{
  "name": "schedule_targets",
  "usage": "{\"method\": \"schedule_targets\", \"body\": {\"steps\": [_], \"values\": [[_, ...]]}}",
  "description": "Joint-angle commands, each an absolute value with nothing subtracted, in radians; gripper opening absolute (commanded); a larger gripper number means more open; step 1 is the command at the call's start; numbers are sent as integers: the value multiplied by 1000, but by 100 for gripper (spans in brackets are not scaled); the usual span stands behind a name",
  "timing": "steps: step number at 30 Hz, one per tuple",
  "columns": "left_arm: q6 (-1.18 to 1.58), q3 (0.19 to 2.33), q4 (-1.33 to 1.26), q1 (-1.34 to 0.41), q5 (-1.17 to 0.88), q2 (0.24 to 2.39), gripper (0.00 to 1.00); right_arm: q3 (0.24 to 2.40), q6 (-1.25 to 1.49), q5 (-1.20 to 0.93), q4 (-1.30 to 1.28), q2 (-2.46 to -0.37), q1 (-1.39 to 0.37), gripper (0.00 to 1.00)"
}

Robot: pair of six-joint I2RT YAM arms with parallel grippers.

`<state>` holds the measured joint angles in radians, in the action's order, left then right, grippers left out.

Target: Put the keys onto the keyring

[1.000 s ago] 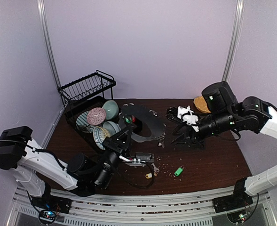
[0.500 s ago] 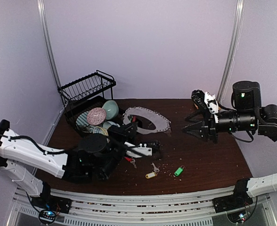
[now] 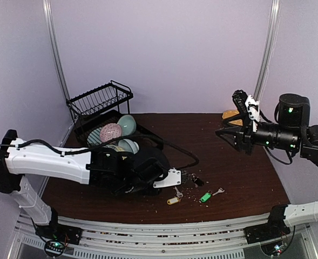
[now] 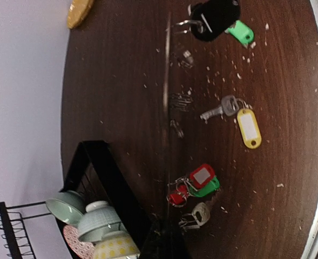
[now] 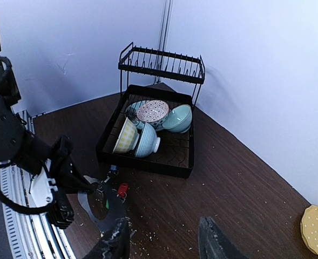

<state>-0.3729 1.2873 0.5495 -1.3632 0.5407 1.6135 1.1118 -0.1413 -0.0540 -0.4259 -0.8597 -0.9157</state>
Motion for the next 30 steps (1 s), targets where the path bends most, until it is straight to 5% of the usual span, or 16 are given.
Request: {"method": "schedule_targets", "body": {"steps": [1,19,30], "values": [[-174,1325,686,-1310,401,1604,0,1088,-109,-13,-390,-845,-909,46],[-26,1289,660,-1177,152,1540,0,1030,246,227,-518,-1009,-784,46],[154,1112,388,-1108,-233,1455,0,839,404,45,-530,-1061,-716,35]]}}
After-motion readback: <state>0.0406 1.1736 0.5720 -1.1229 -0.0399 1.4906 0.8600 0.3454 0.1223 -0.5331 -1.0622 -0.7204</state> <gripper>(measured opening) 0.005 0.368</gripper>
